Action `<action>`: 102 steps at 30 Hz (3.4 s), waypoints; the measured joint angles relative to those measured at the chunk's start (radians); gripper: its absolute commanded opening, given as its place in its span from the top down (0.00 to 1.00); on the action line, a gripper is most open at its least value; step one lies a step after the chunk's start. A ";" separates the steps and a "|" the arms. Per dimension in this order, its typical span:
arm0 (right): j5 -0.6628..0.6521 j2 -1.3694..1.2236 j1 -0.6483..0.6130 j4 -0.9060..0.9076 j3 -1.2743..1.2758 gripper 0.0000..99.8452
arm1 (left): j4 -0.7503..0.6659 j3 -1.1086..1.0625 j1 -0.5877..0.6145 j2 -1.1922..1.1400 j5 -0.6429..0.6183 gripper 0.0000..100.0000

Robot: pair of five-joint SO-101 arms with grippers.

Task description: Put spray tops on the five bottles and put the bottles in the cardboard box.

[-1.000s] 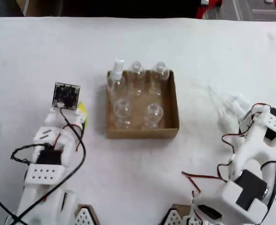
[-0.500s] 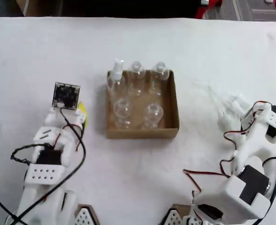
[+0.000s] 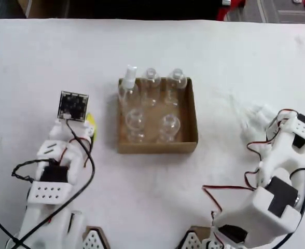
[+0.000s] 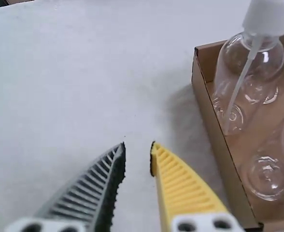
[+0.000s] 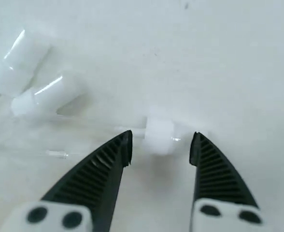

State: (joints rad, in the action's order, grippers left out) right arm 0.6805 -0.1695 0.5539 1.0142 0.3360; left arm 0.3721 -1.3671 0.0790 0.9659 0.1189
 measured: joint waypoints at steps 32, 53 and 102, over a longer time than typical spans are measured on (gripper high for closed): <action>-1.180 -0.186 -0.028 0.621 -0.707 0.81 | 0.000 0.000 0.000 0.000 0.000 0.91; -2.410 -0.166 0.031 0.508 -0.358 0.81 | 0.000 0.000 0.000 0.000 0.000 0.91; -2.058 0.542 -0.126 0.282 -0.160 0.98 | 0.000 0.000 0.000 0.000 0.000 0.91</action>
State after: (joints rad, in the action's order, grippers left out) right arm -1.3771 0.3721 0.4281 1.2965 0.1765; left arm 0.3721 -1.3671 0.0790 0.9659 0.1189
